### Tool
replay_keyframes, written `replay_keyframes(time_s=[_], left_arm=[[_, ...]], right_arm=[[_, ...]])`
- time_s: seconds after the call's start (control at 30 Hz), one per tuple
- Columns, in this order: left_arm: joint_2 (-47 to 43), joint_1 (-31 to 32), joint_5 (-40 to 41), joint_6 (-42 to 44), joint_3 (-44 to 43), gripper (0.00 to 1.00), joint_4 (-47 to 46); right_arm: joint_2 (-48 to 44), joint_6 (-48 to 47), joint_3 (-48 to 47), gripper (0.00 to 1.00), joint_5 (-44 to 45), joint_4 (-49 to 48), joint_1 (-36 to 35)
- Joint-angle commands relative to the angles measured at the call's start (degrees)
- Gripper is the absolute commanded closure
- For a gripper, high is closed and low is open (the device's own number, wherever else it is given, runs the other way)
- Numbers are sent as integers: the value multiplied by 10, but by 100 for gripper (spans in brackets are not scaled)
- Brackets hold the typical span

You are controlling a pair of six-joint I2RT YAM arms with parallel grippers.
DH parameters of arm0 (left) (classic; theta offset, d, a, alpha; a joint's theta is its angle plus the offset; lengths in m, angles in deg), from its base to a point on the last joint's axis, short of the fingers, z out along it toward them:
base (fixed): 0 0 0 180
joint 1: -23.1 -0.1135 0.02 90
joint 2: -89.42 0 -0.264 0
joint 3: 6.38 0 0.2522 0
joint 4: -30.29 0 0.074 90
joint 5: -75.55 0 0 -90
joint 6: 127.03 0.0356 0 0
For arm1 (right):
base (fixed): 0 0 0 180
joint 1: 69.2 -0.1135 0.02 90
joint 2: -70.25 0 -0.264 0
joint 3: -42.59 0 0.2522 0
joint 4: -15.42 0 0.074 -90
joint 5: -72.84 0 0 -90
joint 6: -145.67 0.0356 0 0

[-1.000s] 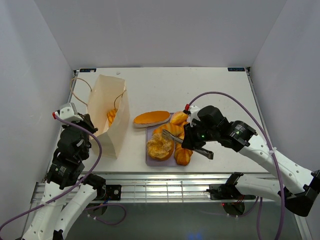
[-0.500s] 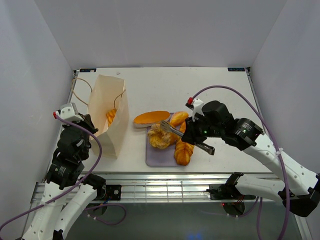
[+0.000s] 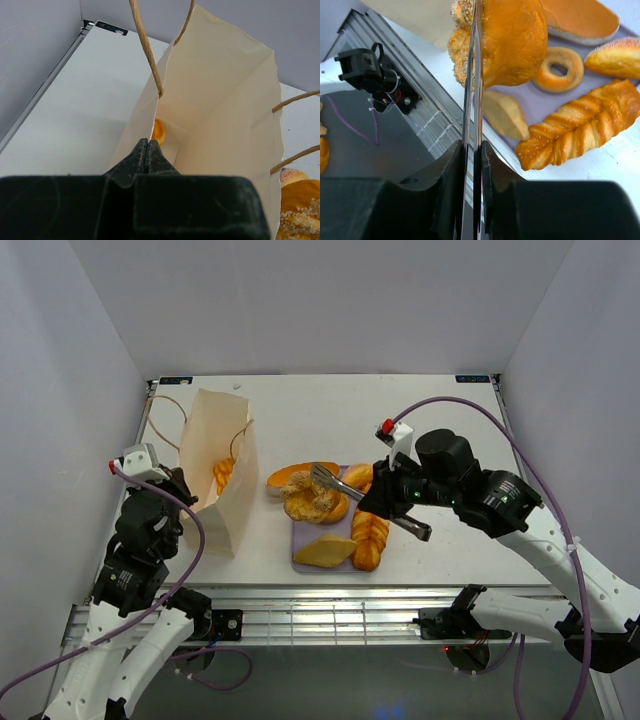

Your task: Place the fake bread into the paper bag

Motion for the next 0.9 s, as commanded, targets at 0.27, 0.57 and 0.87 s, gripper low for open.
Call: replay_keyframes(time_s=[0.27, 0.57, 0.87], left_arm=[[23, 2, -42, -13, -28, 100, -4], [43, 2, -77, -30, -29, 100, -17], [60, 2, -123, -41, -36, 100, -32]], right_arm=[[48, -20, -152, 84, 28, -50, -3], [82, -36, -226, 85, 86, -51, -3], [109, -62, -288, 86, 153, -48, -4]])
